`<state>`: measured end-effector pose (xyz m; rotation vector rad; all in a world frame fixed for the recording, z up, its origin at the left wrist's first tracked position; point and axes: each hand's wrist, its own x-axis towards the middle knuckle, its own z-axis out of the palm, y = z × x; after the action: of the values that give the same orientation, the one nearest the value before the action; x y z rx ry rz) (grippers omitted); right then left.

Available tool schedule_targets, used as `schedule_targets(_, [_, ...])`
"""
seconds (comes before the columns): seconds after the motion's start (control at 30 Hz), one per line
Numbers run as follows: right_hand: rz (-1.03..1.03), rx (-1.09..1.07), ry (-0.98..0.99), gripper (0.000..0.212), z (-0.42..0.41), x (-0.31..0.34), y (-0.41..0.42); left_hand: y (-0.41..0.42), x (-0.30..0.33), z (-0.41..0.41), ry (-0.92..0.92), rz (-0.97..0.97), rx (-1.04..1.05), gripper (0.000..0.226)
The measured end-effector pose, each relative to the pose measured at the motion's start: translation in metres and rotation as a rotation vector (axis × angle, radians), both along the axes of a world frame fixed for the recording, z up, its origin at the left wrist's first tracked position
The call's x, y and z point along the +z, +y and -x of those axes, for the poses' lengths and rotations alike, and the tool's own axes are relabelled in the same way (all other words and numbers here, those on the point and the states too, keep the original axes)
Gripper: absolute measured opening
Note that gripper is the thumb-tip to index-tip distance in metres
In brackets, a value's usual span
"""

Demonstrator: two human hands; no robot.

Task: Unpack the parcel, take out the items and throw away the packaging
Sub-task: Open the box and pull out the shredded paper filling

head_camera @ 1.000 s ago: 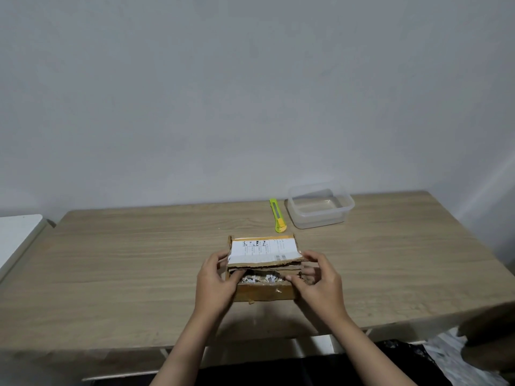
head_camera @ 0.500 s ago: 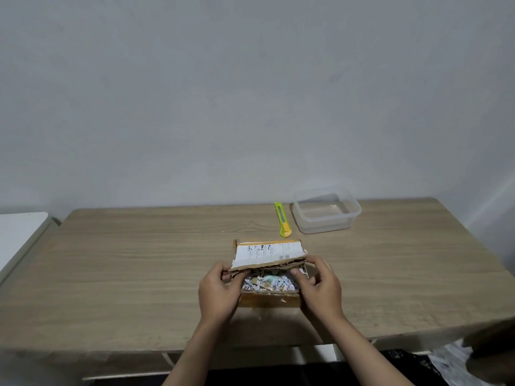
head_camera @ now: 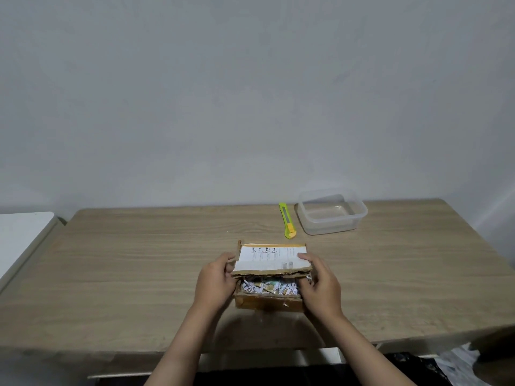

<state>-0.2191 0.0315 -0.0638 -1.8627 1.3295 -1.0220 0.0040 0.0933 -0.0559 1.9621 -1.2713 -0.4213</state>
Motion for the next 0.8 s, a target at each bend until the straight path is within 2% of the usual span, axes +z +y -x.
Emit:
schedule_targets(0.17, [-0.027,-0.002,0.027,0.042,-0.001,-0.002,0.000,0.003,-0.006,0.007,-0.092,0.060,0.006,0.039])
schedule_targets(0.27, [-0.029,-0.019,-0.006,0.035,-0.002,0.001,0.000,0.000,-0.006,0.010,-0.059,0.088,0.117,0.014])
schedule_targets(0.37, [-0.061,-0.056,-0.065,0.037,-0.001,0.003,0.001,-0.005,-0.001,0.014,0.099,0.205,0.313,0.033])
schedule_targets(0.43, [-0.076,-0.020,-0.060,0.041,-0.002,0.003,0.002,-0.003,-0.002,0.015,0.061,0.214,0.281,0.030])
schedule_targets(0.53, [-0.101,0.015,-0.055,0.042,-0.001,0.000,-0.001,0.002,-0.009,0.014,0.159,0.191,0.232,0.007])
schedule_targets(0.67, [-0.164,0.056,-0.137,0.044,0.002,0.003,-0.008,0.005,-0.015,0.020,0.352,0.195,0.155,0.017])
schedule_targets(0.8, [-0.157,-0.021,-0.121,0.042,0.001,0.011,-0.016,0.008,-0.020,0.024,0.327,0.185,0.120,0.029])
